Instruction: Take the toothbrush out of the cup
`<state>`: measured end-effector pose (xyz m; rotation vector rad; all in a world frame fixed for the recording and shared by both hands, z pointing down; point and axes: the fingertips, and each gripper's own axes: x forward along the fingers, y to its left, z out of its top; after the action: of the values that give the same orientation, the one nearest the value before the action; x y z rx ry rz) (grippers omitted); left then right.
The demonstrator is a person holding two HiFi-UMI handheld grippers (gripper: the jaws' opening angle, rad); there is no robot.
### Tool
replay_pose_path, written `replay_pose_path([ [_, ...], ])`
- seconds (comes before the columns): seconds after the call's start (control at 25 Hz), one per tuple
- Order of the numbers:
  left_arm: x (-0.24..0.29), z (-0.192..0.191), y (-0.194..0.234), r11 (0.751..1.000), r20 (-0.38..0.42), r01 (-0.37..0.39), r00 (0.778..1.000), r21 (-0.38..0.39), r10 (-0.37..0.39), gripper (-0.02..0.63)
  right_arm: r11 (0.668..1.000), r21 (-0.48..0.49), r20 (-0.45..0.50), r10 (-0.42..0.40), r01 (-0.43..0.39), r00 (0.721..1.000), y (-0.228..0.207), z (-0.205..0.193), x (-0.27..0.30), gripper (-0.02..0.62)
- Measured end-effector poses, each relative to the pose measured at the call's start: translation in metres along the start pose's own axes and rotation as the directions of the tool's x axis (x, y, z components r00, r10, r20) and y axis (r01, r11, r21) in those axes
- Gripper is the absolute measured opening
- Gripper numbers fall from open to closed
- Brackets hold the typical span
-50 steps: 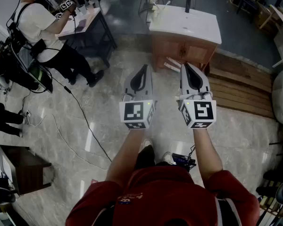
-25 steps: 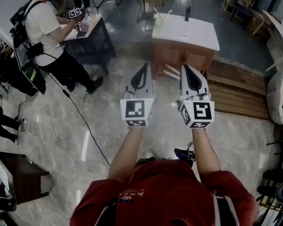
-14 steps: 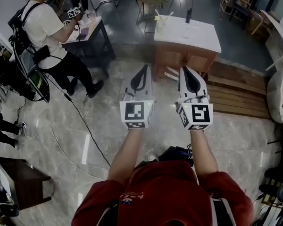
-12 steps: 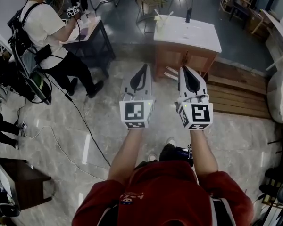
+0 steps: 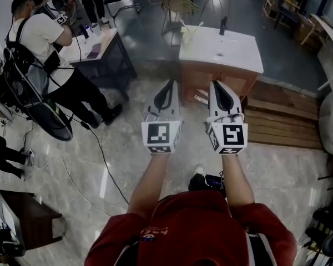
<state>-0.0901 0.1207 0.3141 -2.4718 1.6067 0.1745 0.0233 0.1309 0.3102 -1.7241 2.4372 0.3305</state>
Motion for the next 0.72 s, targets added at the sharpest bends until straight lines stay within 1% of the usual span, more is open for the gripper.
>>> replay_pose_path([
  [0.28,0.066,-0.010,-0.016,1.000,-0.011,-0.006,1.000,0.014,0.006,0.028,1.000,0.021,0.002,0.010,-0.010,1.000,-0.054,-0.015,0.038,0.029],
  [0.52,0.118,-0.018,-0.015,0.999,-0.015,-0.035,0.999,0.020,0.035,0.028,0.999,0.033,0.004,0.027,-0.027,1.000,-0.094,-0.027,0.077,0.029],
  [0.72,0.147,-0.026,-0.019,0.998,-0.025,-0.062,0.998,0.028,0.063,0.029,0.998,0.034,0.001,0.054,-0.054,0.999,-0.121,-0.037,0.096,0.029],
])
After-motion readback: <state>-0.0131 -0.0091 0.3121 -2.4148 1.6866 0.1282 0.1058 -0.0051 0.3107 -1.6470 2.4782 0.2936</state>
